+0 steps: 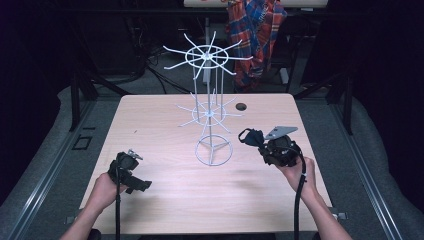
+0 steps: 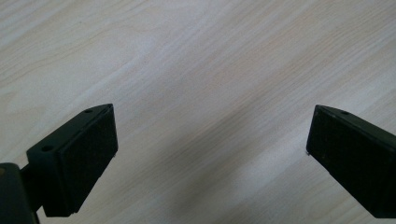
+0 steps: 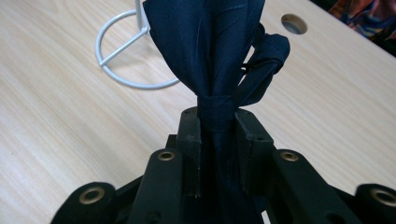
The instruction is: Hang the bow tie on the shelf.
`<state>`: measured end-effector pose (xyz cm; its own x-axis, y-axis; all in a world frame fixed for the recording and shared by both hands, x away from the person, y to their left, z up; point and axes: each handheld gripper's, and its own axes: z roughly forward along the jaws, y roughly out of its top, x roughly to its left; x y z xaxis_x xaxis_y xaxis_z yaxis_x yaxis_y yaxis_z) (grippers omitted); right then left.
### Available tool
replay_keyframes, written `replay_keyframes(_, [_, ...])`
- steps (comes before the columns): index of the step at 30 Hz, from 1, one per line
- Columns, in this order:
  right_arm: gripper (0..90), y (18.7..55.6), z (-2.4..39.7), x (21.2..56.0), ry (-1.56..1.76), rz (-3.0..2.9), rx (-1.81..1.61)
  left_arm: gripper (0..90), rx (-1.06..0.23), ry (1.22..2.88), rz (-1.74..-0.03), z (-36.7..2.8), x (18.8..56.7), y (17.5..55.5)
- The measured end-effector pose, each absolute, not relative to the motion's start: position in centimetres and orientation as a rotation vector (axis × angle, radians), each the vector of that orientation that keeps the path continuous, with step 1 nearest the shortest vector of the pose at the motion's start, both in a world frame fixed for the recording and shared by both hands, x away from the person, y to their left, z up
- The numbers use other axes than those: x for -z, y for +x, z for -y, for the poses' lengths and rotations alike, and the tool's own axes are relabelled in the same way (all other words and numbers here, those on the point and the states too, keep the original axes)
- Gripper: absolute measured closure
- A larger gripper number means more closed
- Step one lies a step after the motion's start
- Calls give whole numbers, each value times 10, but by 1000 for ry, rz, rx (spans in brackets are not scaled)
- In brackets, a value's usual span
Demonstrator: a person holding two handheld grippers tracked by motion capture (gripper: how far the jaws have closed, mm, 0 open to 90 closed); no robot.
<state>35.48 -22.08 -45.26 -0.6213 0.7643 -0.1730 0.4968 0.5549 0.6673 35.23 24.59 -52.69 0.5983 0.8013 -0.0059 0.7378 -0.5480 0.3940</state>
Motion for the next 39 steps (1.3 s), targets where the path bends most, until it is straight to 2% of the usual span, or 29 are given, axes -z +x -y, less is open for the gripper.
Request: replay_keyframes(39, [741, 379, 230, 428, 1100, -2196, -993, 19, -249, 2470, -1245, -245, 527, 351])
